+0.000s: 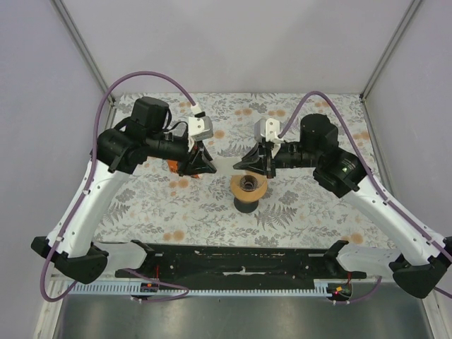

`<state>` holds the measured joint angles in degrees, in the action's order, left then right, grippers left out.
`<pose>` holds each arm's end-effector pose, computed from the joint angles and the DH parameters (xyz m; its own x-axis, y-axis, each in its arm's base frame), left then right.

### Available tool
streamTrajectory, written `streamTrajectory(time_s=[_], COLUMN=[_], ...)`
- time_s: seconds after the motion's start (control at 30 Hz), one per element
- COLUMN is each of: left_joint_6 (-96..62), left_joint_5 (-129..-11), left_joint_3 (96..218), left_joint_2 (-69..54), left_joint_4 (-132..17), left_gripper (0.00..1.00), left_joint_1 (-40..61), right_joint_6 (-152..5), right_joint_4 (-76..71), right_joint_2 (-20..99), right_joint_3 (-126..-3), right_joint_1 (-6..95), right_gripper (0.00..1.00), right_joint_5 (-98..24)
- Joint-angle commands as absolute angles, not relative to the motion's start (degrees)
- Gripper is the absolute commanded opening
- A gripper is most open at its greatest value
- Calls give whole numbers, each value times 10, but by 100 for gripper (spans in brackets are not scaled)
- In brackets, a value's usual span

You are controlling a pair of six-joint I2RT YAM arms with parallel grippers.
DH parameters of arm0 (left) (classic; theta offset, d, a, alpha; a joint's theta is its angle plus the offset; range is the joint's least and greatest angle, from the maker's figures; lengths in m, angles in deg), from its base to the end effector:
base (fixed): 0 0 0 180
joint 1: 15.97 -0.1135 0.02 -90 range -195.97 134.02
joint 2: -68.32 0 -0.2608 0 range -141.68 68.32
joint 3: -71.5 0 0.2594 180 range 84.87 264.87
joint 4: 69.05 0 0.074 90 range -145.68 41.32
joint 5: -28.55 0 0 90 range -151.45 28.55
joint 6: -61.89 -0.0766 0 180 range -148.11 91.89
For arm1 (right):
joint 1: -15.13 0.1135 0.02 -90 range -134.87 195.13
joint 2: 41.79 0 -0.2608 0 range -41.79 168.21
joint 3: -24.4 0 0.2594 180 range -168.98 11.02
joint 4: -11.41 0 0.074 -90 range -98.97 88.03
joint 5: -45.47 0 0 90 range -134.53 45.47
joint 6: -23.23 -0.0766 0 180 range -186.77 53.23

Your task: Place the coffee filter in the dripper

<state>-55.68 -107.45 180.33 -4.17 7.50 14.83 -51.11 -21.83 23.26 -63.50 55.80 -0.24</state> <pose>0.1845 -0.1741 0.4338 -0.1085 0.4390 -0.8919 0.9902 0.1266 -0.0582 0.1743 0.2203 0.4275 0.1348 -0.1389 -0.9811 -0.9877 0.0600 -0.1442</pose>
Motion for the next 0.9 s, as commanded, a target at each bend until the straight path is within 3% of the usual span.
streamTrajectory(time_s=[0.0,0.03,0.27,0.3,0.33,0.43,0.53,0.6,0.77,0.87], left_joint_6=[-553,-547,-491,-484,-475,-454,-441,-449,-517,-610], left_joint_5=[-1144,-1141,-1044,-1022,-1001,-929,-868,-848,-760,-690], left_joint_3=[1804,1804,1812,1816,1819,1832,1855,1869,1881,1895], left_joint_2=[-38,-38,-24,-23,-23,-23,-23,-19,4,7], left_joint_4=[66,65,47,43,38,29,30,41,50,65], left_gripper=[16,3,2,2,2,2,2,2,2,2], left_joint_1=[152,152,152,152,152,152,152,152,152,152], right_joint_6=[-509,-509,-526,-531,-538,-571,-633,-668,-762,-787], right_joint_4=[-210,-210,-207,-206,-205,-203,-203,-196,-190,-211], right_joint_2=[252,255,286,290,296,300,291,271,244,254], right_joint_3=[-670,-675,-710,-714,-719,-732,-743,-741,-729,-737], right_joint_1=[556,556,547,546,545,544,541,540,540,540], right_gripper=[0,0,0,7,24,56,68,82,97,98], right_joint_5=[-1,-4,-35,-45,-65,-134,-174,-172,-186,-206])
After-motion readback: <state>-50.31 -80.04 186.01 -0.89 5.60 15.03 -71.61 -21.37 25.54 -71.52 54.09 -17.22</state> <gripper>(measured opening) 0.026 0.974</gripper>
